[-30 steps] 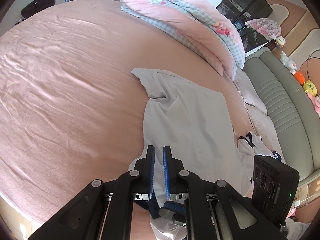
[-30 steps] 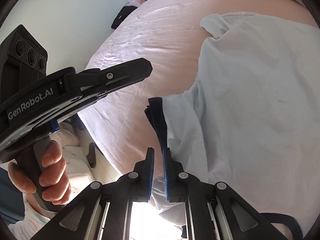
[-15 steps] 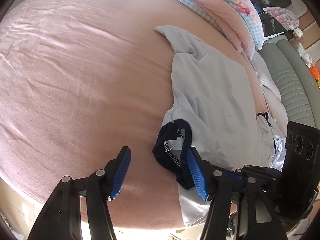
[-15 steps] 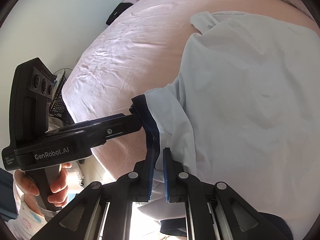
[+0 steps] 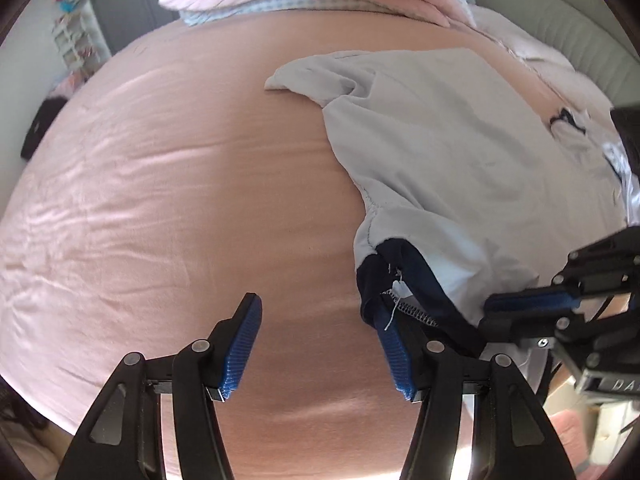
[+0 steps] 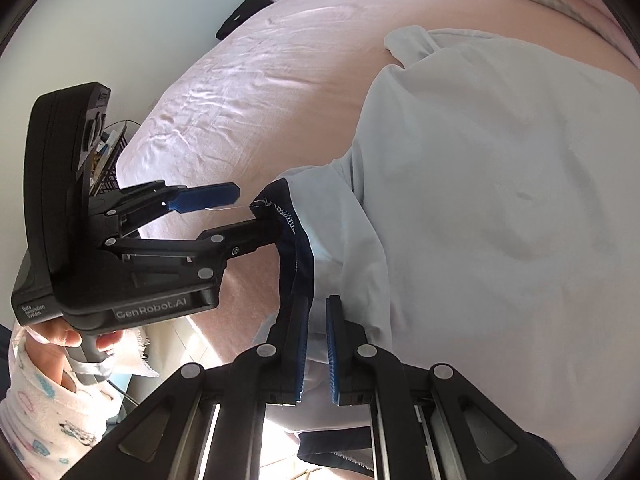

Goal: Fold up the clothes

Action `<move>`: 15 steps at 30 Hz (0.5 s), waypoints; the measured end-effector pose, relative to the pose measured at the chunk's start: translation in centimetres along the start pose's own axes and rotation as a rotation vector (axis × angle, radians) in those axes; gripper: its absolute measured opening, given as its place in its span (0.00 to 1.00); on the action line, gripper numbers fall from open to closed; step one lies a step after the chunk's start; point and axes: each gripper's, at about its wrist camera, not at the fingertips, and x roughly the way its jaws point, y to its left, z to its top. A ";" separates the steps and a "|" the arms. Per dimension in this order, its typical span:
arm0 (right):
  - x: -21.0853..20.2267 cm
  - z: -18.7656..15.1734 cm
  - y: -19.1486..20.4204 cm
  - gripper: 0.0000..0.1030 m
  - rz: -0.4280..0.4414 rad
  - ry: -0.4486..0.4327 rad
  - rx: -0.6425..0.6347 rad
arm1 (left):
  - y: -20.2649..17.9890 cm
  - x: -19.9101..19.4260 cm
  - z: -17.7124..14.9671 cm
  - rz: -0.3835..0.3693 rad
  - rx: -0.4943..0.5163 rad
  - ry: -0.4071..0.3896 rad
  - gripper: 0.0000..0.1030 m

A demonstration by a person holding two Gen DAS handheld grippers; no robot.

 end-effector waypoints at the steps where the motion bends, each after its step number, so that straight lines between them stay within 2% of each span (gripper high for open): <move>1: 0.0 0.0 0.1 0.06 -0.003 0.001 -0.004 | -0.5 0.1 0.0 0.014 0.039 -0.005 0.54; 4: 0.0 -0.1 0.2 0.06 -0.011 0.000 -0.012 | -1.6 1.0 0.1 -0.008 0.100 -0.007 0.54; 7: -0.1 -0.2 0.1 0.06 -0.009 0.001 -0.009 | -2.1 1.8 0.8 -0.001 0.107 -0.014 0.54; 15: 0.0 -0.6 -0.3 0.06 -0.009 0.007 0.003 | -1.8 2.3 1.4 -0.057 0.079 -0.044 0.53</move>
